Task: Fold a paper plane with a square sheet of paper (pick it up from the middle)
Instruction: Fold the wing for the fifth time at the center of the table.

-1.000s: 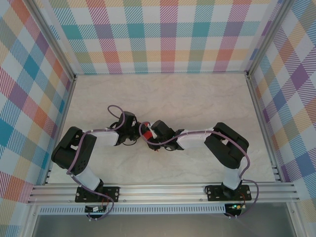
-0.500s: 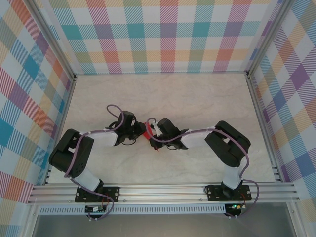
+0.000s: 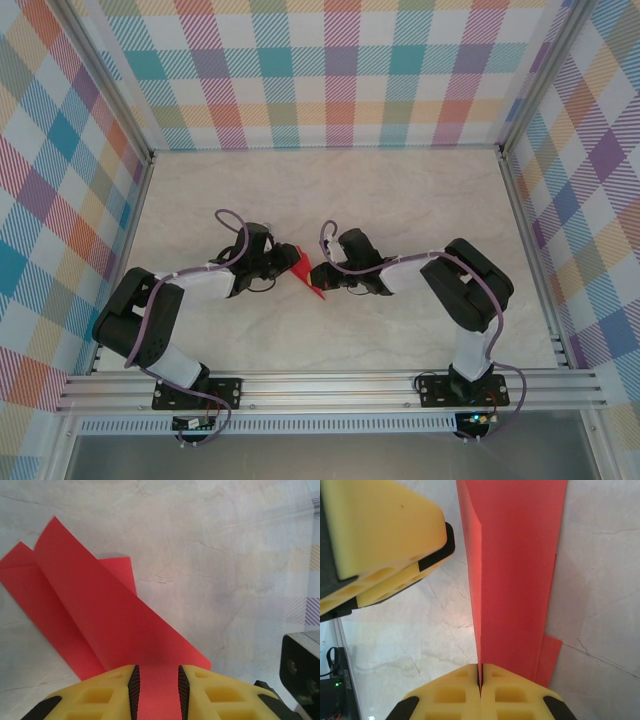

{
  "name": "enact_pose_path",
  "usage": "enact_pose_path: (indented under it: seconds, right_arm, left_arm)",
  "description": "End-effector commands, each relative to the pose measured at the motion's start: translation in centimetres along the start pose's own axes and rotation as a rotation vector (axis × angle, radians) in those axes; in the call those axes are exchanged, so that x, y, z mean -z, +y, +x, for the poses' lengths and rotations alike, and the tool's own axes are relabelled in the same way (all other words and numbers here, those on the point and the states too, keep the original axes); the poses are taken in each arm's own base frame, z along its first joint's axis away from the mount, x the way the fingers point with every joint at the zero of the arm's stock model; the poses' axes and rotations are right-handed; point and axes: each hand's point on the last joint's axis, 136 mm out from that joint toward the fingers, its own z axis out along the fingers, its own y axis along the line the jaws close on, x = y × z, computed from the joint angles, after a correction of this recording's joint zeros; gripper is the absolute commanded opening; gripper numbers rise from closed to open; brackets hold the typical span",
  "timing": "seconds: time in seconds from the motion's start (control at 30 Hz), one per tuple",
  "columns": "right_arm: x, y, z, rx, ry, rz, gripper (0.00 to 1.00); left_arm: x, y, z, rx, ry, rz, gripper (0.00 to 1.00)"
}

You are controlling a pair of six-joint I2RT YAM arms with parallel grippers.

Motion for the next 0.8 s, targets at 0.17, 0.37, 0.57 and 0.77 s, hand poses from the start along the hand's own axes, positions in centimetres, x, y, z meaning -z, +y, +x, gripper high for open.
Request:
enact_pose_path:
  seconds: [0.17,0.37,0.57,0.77]
  right_arm:
    - [-1.0,-0.4,1.0,-0.066,0.065,-0.054,0.0]
    - [-1.2,-1.4,1.2,-0.114,0.072,-0.038,0.0]
    - [-1.2,-2.2,1.3,-0.162,0.073,-0.022,0.0]
    - [-1.2,-2.8,1.5,-0.195,0.084,-0.013,0.0]
  left_arm:
    - [-0.8,-1.1,1.4,-0.052,0.052,0.083,0.28]
    - [-1.3,-0.4,2.0,-0.05,0.068,0.068,0.26]
    - [-1.2,-0.5,2.1,-0.056,0.068,0.071,0.25]
    - [-1.0,-0.3,2.5,-0.061,0.076,0.075,0.24]
